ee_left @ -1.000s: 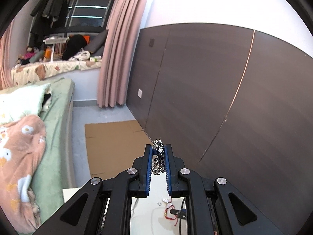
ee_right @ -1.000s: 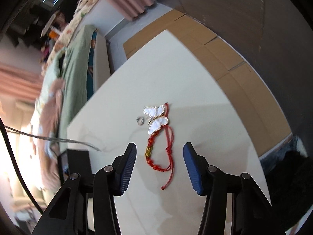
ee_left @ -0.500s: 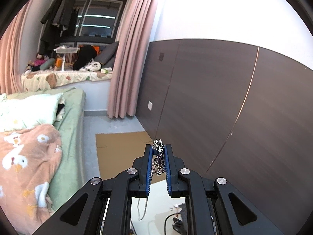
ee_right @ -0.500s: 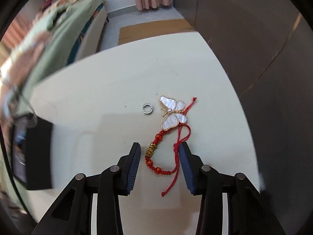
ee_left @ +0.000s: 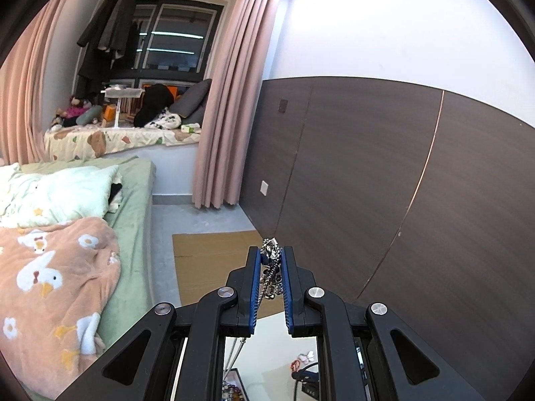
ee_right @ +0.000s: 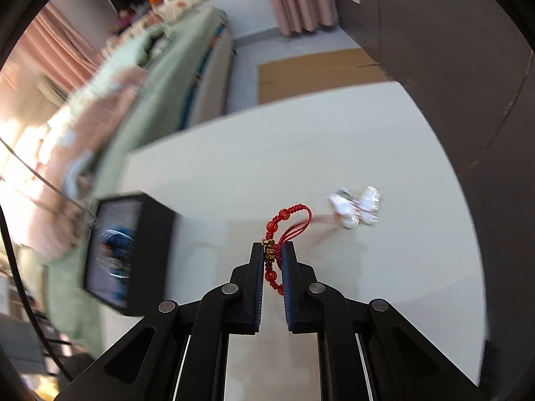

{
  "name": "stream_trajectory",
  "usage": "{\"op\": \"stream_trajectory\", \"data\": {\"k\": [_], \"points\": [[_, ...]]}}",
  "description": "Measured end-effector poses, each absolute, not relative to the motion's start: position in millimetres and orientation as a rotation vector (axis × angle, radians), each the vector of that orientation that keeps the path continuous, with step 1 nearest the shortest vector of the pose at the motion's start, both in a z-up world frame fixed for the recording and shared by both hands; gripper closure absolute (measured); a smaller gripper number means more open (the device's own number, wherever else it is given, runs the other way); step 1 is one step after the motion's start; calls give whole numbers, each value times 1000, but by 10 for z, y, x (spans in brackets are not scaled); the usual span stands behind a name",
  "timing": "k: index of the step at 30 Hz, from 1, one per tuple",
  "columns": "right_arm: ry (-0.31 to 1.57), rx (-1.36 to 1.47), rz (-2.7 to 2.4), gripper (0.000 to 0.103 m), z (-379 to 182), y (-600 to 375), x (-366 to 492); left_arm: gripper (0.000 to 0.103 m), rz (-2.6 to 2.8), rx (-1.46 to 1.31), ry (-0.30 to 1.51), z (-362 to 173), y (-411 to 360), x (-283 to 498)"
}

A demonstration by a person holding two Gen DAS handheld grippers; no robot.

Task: Organize jewelry
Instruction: 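Carry the chain and red bracelet over the box and open both grippers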

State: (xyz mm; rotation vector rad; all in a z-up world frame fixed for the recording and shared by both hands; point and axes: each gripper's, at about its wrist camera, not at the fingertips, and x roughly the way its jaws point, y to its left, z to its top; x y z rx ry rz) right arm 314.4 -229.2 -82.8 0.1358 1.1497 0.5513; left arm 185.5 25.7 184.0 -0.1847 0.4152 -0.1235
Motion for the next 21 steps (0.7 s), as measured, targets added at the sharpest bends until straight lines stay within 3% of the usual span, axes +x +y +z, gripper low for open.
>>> {"op": "stream_trajectory", "data": {"k": [11, 21], "points": [[1040, 288, 773, 91, -448, -1912, 2976, 90, -101, -232, 483, 1476, 491, 1837], [973, 324, 865, 91, -286, -1722, 2921, 90, -82, -339, 599, 661, 676, 1936]]}}
